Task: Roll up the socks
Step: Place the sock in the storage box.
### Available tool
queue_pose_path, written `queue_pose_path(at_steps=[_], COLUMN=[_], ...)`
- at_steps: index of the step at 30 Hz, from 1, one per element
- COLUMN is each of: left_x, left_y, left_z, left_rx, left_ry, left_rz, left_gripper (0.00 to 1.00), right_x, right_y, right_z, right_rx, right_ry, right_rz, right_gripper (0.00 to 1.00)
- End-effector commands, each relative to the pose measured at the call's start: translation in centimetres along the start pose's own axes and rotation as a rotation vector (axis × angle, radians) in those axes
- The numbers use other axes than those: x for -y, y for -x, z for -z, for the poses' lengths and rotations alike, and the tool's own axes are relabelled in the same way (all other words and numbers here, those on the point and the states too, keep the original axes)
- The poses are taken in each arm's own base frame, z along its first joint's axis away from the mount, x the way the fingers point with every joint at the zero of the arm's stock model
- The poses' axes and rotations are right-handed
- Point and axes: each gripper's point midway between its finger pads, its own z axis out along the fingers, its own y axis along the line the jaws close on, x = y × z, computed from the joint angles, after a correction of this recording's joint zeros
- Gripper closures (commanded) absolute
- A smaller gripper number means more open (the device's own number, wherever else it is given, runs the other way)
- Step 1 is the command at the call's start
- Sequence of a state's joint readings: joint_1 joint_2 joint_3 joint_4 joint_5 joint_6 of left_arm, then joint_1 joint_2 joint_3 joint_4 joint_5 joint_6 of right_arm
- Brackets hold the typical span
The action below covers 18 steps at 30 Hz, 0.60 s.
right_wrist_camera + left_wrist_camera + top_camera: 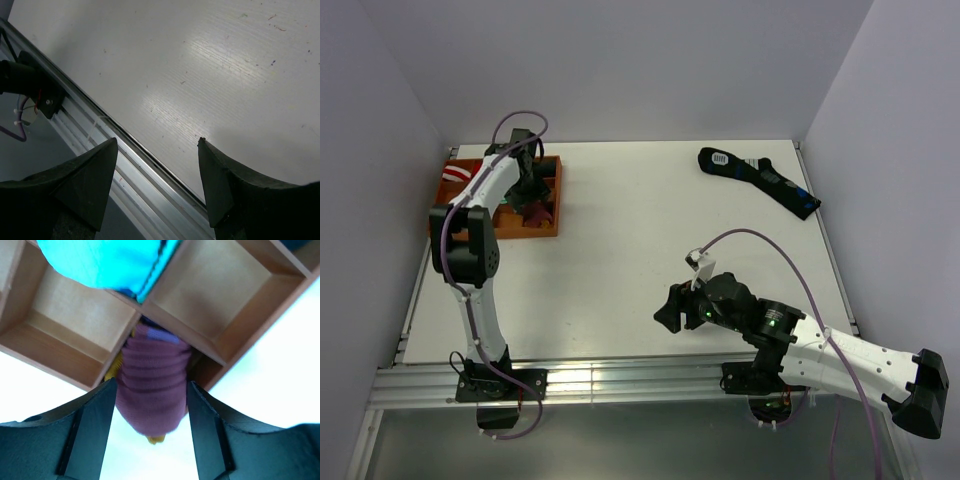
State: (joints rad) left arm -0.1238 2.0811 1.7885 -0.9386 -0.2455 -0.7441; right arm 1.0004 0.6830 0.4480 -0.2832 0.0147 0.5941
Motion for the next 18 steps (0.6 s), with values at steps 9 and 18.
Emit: queue_pose_path(at_steps=[9,18], left_x=[0.7,0.9], left_y=[-1.0,-1.5], left_z=[3.7,2.7], left_rx=[0.011,0.024], left_ry=[-0.154,-0.141], left_rz=[0.05,0.09], left_gripper=[0.36,0.38], right_x=[-0.9,-0.4], right_y=[1.4,1.1], right_z=[0.0,0.4], right_rx=[0.046,0.045], right_ry=[0.03,0.016], right_rz=[-0.012,-0.017], right_gripper=[0.28,0.29])
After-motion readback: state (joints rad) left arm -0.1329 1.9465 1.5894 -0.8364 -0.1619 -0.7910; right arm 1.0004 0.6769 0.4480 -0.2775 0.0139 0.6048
